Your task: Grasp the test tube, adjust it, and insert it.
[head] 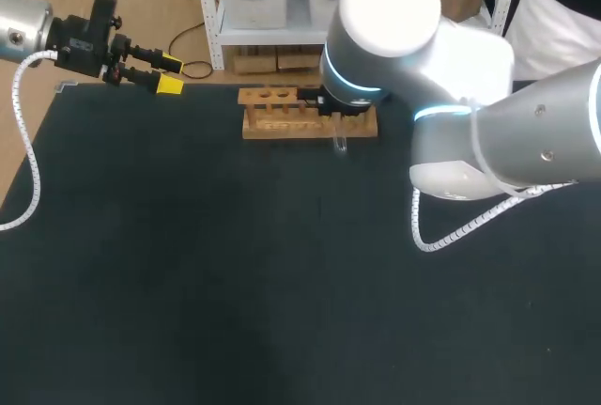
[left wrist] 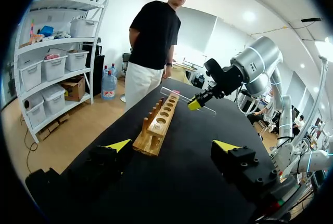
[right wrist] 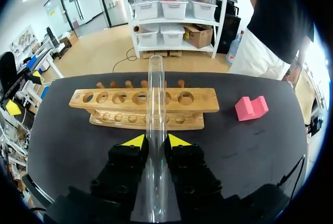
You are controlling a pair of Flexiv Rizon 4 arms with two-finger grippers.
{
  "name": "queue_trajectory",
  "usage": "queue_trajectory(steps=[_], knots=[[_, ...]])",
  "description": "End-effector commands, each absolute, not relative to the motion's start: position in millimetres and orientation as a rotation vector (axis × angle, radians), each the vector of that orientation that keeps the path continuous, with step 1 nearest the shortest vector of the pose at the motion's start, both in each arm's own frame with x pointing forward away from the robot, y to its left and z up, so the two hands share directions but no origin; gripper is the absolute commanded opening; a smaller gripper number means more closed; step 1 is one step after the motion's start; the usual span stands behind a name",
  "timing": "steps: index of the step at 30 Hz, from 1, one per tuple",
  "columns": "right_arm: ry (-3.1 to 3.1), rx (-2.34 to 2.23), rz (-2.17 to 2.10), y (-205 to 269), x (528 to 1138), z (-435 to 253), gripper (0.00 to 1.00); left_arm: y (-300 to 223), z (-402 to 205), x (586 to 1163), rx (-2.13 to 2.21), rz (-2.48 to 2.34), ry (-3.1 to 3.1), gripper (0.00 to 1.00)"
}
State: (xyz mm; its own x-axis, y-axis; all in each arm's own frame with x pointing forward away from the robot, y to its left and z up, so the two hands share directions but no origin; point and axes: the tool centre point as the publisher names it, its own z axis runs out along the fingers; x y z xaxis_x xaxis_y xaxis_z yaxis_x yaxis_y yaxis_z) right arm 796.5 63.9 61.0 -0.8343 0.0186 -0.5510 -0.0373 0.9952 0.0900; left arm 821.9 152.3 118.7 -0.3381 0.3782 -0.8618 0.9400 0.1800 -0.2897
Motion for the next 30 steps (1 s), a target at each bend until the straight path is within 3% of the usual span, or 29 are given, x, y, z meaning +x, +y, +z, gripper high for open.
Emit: queue_trajectory(steps=[1, 30], knots=[[2.562, -0.014, 0.141, 63, 798, 57, 0.00, 153, 118, 823, 1.244, -1.129, 1.821, 1.00], [2.657, -0.033, 0.206, 65, 800, 30, 0.00, 153, 118, 823, 1.244, -1.129, 1.821, 1.00]])
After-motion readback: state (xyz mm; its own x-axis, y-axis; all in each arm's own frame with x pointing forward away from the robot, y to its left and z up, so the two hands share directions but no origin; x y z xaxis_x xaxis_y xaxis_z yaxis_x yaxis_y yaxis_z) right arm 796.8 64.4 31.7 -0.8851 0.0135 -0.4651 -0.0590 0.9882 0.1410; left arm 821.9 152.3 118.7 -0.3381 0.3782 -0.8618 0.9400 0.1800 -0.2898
